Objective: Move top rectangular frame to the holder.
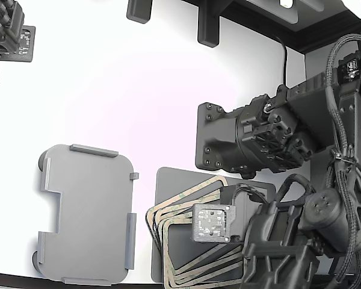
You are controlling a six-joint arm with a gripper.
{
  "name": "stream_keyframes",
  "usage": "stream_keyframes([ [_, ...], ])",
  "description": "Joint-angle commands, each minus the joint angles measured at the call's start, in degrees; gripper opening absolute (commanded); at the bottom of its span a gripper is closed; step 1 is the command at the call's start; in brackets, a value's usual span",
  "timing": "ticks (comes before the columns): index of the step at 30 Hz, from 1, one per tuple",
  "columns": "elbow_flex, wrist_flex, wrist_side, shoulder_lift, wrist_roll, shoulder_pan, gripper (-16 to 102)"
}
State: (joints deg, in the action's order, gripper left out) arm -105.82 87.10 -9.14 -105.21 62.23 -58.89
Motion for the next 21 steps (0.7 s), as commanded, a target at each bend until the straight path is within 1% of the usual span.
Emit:
stream_keyframes([
  [1,1.5,-0.6,-0.7,1.8,0.5,0.4,96],
  [4,2.3,-1.0,0.0,4.7,1.1,0.3,92],
  [6,2.4,-1.1,0.4,5.3,1.6,0.3,92],
  [10,1.1,-1.8,0.0,4.6,2.8,0.2,100],
  [14,-1.1,-4.0,0.3,4.0,3.0,0.2,100],
  [21,-1.9,-5.1,0.8,5.3,2.2,-0.1,100],
])
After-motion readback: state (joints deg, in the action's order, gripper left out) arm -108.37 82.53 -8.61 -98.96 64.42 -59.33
